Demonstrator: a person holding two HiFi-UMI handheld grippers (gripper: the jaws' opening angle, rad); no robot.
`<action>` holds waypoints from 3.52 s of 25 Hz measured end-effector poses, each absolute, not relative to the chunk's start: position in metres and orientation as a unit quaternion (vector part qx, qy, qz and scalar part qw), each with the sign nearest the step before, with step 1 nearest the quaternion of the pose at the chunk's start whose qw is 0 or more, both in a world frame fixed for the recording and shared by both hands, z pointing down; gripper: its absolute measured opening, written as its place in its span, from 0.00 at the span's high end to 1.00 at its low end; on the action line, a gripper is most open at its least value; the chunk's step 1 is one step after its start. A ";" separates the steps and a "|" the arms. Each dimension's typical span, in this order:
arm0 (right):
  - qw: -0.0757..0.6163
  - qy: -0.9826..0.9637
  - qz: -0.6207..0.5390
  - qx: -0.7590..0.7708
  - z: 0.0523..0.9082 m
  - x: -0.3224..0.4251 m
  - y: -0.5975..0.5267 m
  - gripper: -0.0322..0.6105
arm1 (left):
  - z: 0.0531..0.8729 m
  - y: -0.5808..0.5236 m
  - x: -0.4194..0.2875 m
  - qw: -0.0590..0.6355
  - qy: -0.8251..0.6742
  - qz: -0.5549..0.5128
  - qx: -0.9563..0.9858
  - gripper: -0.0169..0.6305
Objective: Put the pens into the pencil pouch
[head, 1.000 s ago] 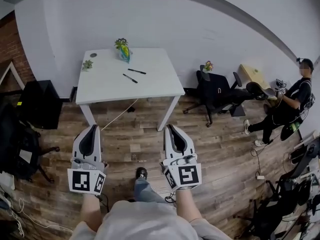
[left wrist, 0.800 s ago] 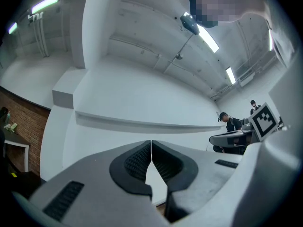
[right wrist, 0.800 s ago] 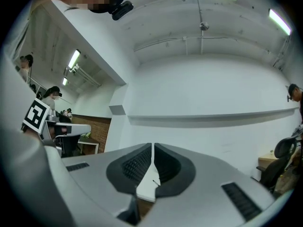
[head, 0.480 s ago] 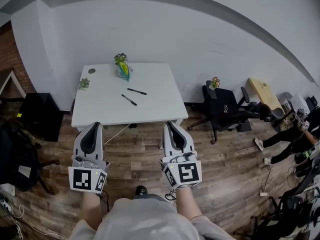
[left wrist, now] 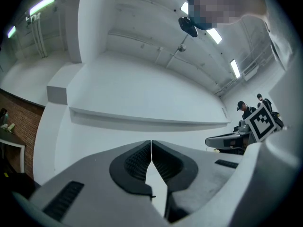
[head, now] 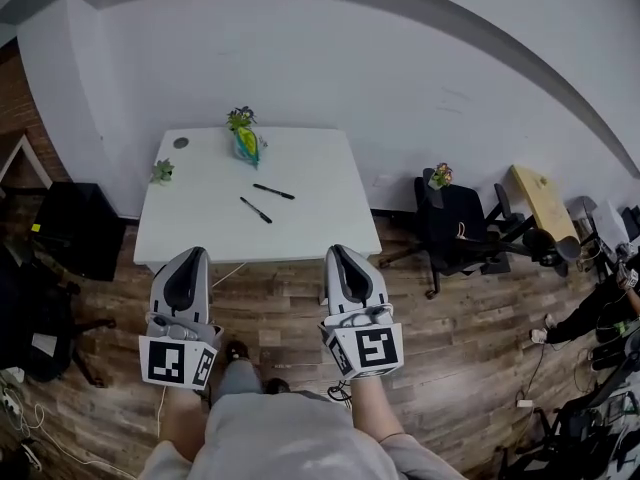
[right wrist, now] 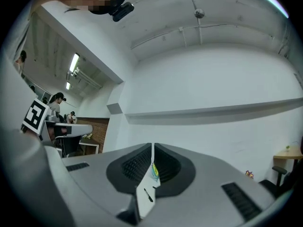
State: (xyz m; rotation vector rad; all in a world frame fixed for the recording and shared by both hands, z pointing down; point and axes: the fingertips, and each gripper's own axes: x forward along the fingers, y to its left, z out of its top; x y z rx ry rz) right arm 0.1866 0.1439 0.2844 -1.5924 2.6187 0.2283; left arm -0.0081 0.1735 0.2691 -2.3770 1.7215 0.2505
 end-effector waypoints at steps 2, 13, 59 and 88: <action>0.036 0.849 0.068 -0.523 0.288 0.188 0.130 0.89 | 0.271 0.159 -0.008 0.099 0.580 0.082 -0.805 0.93; 0.031 0.838 0.070 -0.540 0.290 0.165 0.029 0.89 | 0.275 0.050 -0.033 0.093 0.564 0.085 -0.816 0.93; -0.006 0.821 0.049 -0.568 0.314 0.058 -0.222 0.89 | 0.362 -0.242 -0.091 0.074 0.460 -0.034 -0.884 0.93; -0.078 0.835 -0.041 -0.543 0.402 0.094 -0.310 0.89 | 0.585 -0.374 -0.053 0.167 0.397 -0.335 -0.838 0.44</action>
